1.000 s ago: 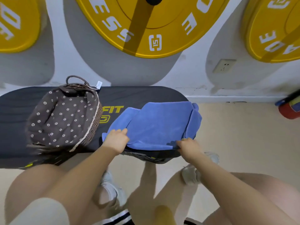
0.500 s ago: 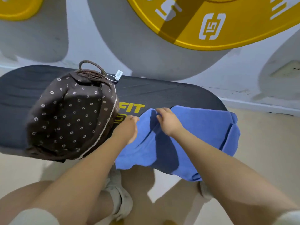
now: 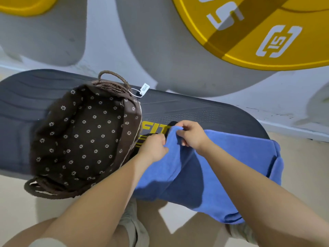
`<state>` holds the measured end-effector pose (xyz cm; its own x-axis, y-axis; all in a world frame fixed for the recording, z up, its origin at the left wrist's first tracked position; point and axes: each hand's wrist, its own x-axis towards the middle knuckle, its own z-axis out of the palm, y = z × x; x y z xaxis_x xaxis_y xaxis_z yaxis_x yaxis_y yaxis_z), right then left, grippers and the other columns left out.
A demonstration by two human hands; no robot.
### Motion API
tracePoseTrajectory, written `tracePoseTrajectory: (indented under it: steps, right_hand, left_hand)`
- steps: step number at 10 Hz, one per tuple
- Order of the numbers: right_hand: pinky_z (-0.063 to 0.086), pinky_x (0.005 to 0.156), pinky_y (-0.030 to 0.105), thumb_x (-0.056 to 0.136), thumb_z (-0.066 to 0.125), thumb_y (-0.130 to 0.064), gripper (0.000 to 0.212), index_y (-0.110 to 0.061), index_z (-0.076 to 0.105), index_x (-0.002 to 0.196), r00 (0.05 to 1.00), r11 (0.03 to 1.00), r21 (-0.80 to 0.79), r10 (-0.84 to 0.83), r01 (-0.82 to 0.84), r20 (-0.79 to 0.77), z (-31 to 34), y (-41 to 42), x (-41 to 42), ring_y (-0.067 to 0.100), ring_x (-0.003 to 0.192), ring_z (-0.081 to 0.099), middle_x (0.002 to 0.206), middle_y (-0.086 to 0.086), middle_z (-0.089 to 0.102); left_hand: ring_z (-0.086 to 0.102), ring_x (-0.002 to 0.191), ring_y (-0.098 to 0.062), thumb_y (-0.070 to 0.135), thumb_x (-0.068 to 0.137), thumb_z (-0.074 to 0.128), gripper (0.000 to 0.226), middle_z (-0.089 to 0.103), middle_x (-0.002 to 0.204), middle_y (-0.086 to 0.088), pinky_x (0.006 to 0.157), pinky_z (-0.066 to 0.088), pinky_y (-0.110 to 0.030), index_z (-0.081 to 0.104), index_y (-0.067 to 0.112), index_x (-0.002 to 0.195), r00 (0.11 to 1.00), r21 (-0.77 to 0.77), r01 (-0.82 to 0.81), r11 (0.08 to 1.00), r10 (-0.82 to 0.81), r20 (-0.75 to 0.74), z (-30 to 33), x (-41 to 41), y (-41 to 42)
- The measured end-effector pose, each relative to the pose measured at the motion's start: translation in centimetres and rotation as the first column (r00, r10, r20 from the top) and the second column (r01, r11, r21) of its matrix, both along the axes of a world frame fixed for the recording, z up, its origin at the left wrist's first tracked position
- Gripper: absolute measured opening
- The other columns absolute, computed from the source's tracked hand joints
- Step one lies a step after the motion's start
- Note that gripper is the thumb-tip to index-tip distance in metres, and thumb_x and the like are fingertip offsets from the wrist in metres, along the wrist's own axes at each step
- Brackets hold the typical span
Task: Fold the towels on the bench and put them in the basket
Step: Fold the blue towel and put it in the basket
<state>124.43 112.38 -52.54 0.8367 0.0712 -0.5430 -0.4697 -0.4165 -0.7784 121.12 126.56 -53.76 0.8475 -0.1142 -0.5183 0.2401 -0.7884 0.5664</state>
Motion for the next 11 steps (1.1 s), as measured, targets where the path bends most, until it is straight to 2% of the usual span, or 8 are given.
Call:
tracePoseTrajectory:
  steps: [1,3,5,7,8,9,10,11]
  right_hand:
    - [0.052,0.052,0.017,0.09,0.039,0.009,0.033,-0.012,0.059,0.075,0.999,0.979,0.2,-0.048,0.051,-0.021,1.3,0.7,0.2,0.006,0.046,0.057,0.062,0.006,0.057]
    - [0.05,0.082,0.031,0.089,0.049,0.005,0.023,-0.008,0.063,0.077,0.993,0.99,0.138,0.005,-0.022,0.12,2.3,2.8,1.8,0.019,0.079,0.056,0.082,0.01,0.062]
    - [0.046,0.085,0.022,0.086,0.048,0.005,0.027,-0.009,0.071,0.09,0.979,0.996,-0.082,0.044,-0.028,0.197,0.9,4.5,3.0,0.01,0.086,0.061,0.092,0.002,0.069]
    - [0.034,0.104,0.018,0.09,0.038,0.01,0.043,-0.005,0.056,0.125,0.979,0.994,-0.063,0.103,-0.093,0.178,0.3,6.5,3.6,0.012,0.12,0.051,0.128,0.006,0.058]
    - [0.034,0.102,0.021,0.092,0.039,0.001,0.04,-0.01,0.055,0.128,0.944,0.915,-0.376,0.243,-0.146,0.225,-1.0,5.3,3.0,0.02,0.126,0.046,0.134,0.004,0.054]
    - [0.036,0.103,0.037,0.095,0.041,-0.008,0.042,-0.013,0.045,0.136,0.904,0.706,-0.667,0.412,-0.237,0.115,-2.4,3.0,2.5,0.029,0.126,0.041,0.14,0.006,0.044]
    - [0.035,0.098,0.036,0.096,0.042,-0.015,0.043,-0.015,0.037,0.139,0.882,0.542,-0.808,0.468,-0.232,0.061,-3.1,1.8,2.3,0.029,0.122,0.039,0.139,0.006,0.04]
    - [0.03,0.085,0.031,0.095,0.043,-0.014,0.029,-0.014,0.049,0.123,0.88,0.485,-0.861,0.463,-0.15,0.108,-3.6,1.8,2.3,0.027,0.112,0.04,0.125,0.006,0.046]
  left_hand:
    - [0.03,0.056,-0.018,-0.001,0.08,0.053,0.036,0.032,0.06,0.003,0.045,0.023,-0.024,0.031,0.019,0.061,0.977,-0.237,-0.209,0.949,0.215,-0.001,0.8,0.6,0.7]
    - [0.039,0.065,-0.008,-0.01,0.085,0.041,0.033,0.039,0.077,0.005,0.049,0.03,-0.012,0.06,0.013,0.1,0.954,-0.396,-0.167,0.903,0.248,0.165,2.1,0.7,2.5]
    - [0.046,0.108,-0.03,-0.011,0.088,0.038,0.044,0.042,0.125,-0.017,0.082,0.034,-0.026,0.048,0.004,0.128,0.938,-0.05,-0.088,0.995,0.1,0.331,1.2,1.3,3.1]
    - [0.035,0.118,-0.029,-0.005,0.089,0.038,0.04,0.037,0.132,-0.014,0.092,0.031,-0.036,0.041,0.003,0.128,0.951,0.353,0.111,0.929,-0.203,0.234,1.0,3.4,5.8]
    - [0.034,0.121,-0.031,-0.006,0.079,0.051,0.06,0.026,0.143,-0.01,0.096,0.033,-0.036,0.03,0.005,0.135,0.923,0.509,0.127,0.851,-0.289,0.253,0.0,4.1,5.8]
    - [0.007,0.142,-0.032,-0.003,0.084,0.046,0.072,-0.013,0.157,-0.007,0.115,0.013,-0.038,0.011,0.004,0.146,0.912,0.539,0.125,0.833,-0.31,0.268,-0.9,3.9,4.6]
    - [-0.004,0.146,-0.026,0.009,0.093,0.04,0.064,-0.016,0.157,-0.004,0.118,-0.002,-0.037,0.008,-0.001,0.147,0.852,0.558,0.112,0.822,-0.368,0.372,-1.7,3.0,2.8]
    - [-0.008,0.146,-0.019,0.04,0.099,0.03,0.069,-0.016,0.157,-0.003,0.118,-0.003,-0.033,-0.005,0.007,0.148,0.89,0.458,0.257,0.851,-0.393,0.231,-3.1,2.5,2.2]
